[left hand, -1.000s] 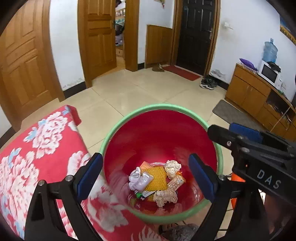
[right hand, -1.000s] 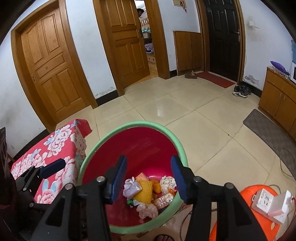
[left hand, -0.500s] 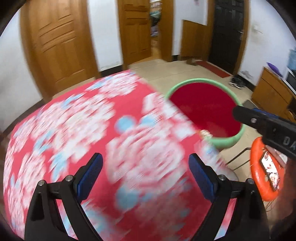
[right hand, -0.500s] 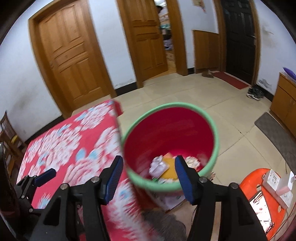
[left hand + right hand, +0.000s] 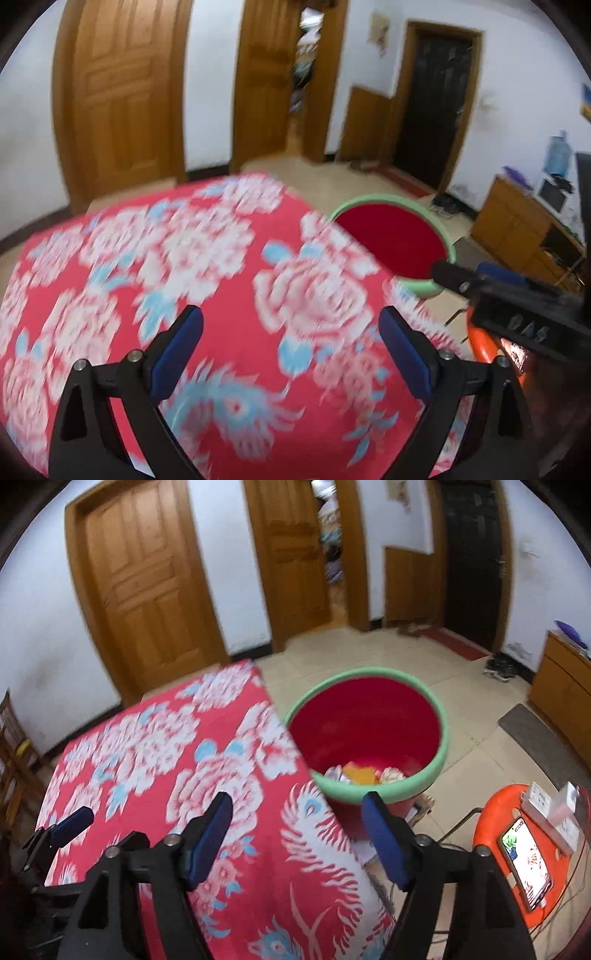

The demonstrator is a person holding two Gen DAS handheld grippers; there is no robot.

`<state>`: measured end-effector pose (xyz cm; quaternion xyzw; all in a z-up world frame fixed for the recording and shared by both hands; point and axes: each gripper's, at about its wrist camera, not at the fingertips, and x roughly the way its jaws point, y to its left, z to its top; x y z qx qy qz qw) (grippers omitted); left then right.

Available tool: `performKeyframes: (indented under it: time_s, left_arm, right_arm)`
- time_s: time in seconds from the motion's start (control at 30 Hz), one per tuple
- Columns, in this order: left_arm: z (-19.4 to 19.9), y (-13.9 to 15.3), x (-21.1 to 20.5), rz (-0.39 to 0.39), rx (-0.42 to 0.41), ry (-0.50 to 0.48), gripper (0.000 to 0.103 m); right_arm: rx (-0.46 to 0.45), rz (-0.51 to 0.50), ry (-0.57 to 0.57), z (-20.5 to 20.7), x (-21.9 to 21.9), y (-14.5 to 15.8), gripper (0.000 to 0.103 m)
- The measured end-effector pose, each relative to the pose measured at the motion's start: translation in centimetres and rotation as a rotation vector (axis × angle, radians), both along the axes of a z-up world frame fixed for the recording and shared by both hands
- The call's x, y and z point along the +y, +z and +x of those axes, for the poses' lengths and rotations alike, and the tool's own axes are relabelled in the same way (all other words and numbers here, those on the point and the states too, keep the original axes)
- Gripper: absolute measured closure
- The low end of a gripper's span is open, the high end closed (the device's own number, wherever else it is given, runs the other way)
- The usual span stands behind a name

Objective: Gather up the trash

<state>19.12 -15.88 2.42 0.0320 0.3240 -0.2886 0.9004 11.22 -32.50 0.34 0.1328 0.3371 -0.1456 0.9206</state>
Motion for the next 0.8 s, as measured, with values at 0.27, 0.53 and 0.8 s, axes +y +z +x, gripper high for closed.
performKeyframes:
  time_s: [0.27,0.53,0.8]
  left_arm:
    - [2.5,-1.6,-1.0,0.0,0.03,-0.047,0.008]
    - [4.2,-3.0,0.6,-0.019,0.104,0.036,0.006]
    - [4.6,-4.2,0.2,0.014,0.183,0.025,0.005]
  right_arm:
    - [-0.001,-0.012,-0.165,1.1,-0.3,-2.1,0.022]
    - [0.039,-0.063,-0.157,2.7,1.3,-4.0,0.022]
    - [0.063,-0.075,-0.161,3.1,1.5,-4.3,0.022]
